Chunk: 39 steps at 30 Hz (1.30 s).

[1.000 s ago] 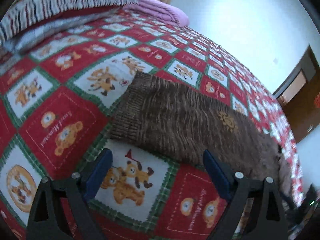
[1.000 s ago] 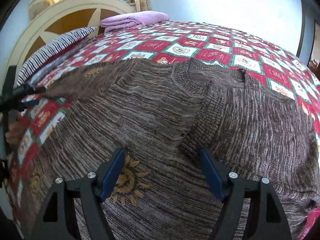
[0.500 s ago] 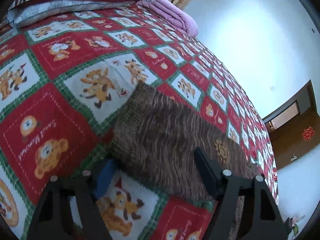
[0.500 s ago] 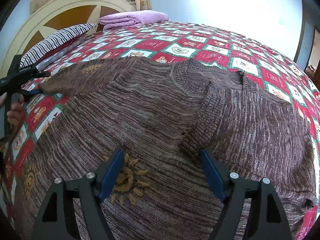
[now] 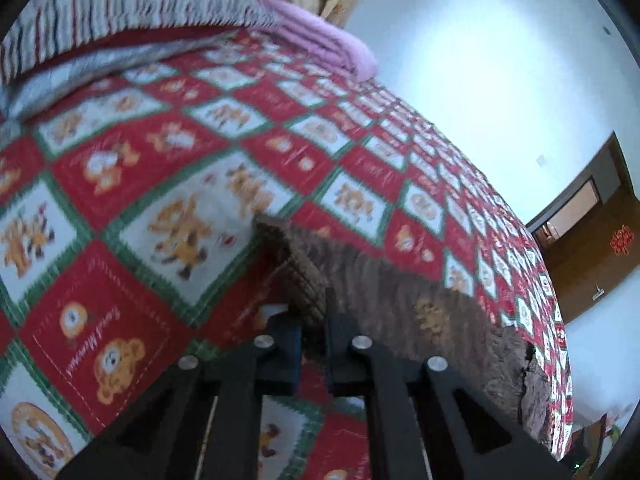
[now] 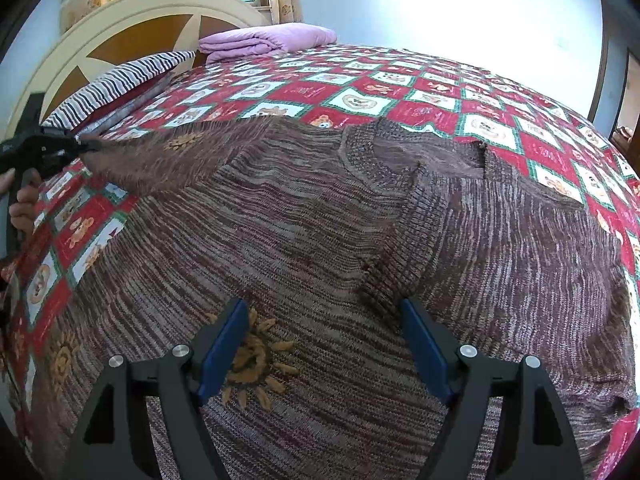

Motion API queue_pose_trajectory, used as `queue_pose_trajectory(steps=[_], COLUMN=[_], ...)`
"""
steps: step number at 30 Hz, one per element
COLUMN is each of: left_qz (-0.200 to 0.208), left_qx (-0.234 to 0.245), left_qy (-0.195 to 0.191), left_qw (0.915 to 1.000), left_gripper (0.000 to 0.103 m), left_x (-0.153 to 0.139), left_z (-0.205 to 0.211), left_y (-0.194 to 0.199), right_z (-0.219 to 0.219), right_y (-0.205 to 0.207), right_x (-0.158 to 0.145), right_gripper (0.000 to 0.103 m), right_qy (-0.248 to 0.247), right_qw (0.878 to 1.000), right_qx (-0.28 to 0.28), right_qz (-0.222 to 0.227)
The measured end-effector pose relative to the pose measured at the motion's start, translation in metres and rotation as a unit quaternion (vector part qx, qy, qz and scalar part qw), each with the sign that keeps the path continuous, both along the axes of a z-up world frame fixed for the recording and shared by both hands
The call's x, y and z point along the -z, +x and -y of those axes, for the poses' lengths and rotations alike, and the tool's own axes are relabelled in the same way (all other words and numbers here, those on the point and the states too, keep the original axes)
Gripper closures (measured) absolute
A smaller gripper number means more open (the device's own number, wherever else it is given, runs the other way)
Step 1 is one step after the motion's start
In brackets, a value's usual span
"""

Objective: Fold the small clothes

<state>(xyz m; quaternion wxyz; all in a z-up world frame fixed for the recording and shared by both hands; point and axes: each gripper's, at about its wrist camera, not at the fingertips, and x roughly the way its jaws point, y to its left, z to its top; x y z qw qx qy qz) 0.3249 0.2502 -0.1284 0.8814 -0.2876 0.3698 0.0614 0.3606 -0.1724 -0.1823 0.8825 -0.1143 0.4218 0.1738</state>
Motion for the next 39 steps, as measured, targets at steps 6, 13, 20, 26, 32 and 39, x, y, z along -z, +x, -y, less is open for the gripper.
queue_pose_trajectory(steps=[6,13,20,26,32,39], left_qz=[0.020,0.054,0.077,0.098,0.100,0.079], left_qx=[0.021,0.064,0.103,0.140,0.191,0.252], left_qy=[0.026,0.045,0.047,0.053,0.075,0.161], left_qw=[0.9993,0.9954,0.9906,0.9839,0.9736,0.9508], left_gripper=[0.095,0.095,0.095,0.095,0.095,0.095], left_x=[-0.038,-0.078,-0.106,-0.125,-0.119,-0.066], left_z=[0.027,0.074,0.125,0.180,0.254,0.364], left_y=[0.009,0.017,0.028,0.035,0.036,0.029], right_z=[0.017,0.064,0.119,0.157,0.163,0.164], right_y=[-0.005,-0.034,-0.064,-0.086,-0.090,-0.088], right_x=[-0.019,-0.073,-0.089,-0.078,-0.068,-0.045], right_gripper=[0.024,0.024,0.024,0.024,0.024,0.024], right_qy=[0.054,0.075,0.071,0.097,0.111,0.118], right_qw=[0.998,0.994,0.990,0.982,0.980,0.981], right_qx=[0.018,0.050,0.087,0.138,0.142,0.142], right_qz=[-0.001,0.064,0.086,0.082,0.084,0.051])
